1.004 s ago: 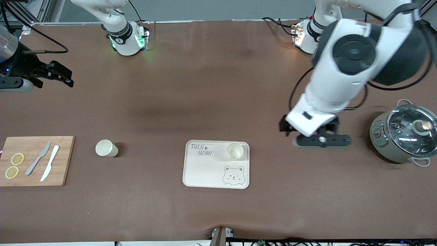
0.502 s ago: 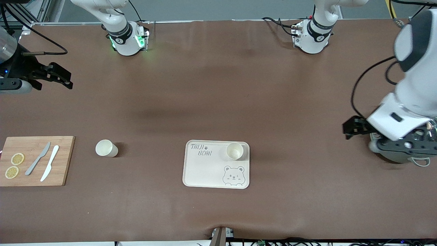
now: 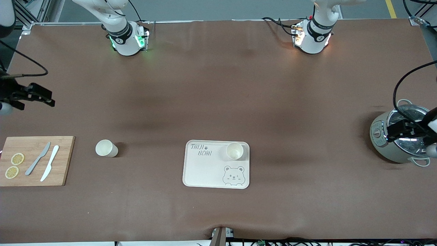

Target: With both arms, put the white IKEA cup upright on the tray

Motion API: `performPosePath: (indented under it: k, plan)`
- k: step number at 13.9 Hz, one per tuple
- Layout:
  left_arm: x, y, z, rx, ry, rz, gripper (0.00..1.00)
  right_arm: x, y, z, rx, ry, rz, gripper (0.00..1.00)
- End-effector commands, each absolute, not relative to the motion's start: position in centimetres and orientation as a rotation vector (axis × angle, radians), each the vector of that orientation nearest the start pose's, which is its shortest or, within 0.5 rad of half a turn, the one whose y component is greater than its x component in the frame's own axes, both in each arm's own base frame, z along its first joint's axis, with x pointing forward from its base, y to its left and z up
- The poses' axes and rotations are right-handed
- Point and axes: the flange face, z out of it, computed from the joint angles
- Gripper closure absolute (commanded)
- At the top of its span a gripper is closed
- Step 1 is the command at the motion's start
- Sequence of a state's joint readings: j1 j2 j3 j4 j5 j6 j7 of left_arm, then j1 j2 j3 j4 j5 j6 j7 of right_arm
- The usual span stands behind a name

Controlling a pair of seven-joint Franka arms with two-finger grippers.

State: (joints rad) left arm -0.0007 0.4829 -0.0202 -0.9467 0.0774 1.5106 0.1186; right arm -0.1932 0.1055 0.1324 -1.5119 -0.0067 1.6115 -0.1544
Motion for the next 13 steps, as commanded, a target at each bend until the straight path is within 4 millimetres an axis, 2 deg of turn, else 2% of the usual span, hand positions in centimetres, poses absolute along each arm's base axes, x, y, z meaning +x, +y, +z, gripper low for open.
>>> performPosePath:
  k: [1,2,3,5,9,13]
  plan:
    - [67.7,1.0,61.8,-3.113,0.189,-0.118,0.0,61.3,-6.7,58.9,-3.135,-0.099,-0.064,0.0]
    - [67.7,1.7,61.9,-3.127,0.164,-0.122,0.0,62.0,-8.2,57.9,-3.134,-0.057,-0.092,0.0]
    - [67.1,2.7,62.9,-3.142,0.121,-0.146,0.0,62.6,-9.2,56.7,-3.133,-0.035,-0.088,0.0]
    - [66.6,2.8,63.0,-3.16,0.086,-0.136,0.0,63.6,-11.1,54.5,-3.131,-0.001,-0.087,0.0]
    - [64.1,1.9,64.9,-3.169,0.029,-0.114,0.0,65.6,-11.2,51.2,-3.128,-0.004,-0.132,0.0]
    - [61.3,0.3,66.7,-3.177,0.015,-0.074,0.0,68.1,-11.0,46.0,-3.114,0.0,-0.157,0.0]
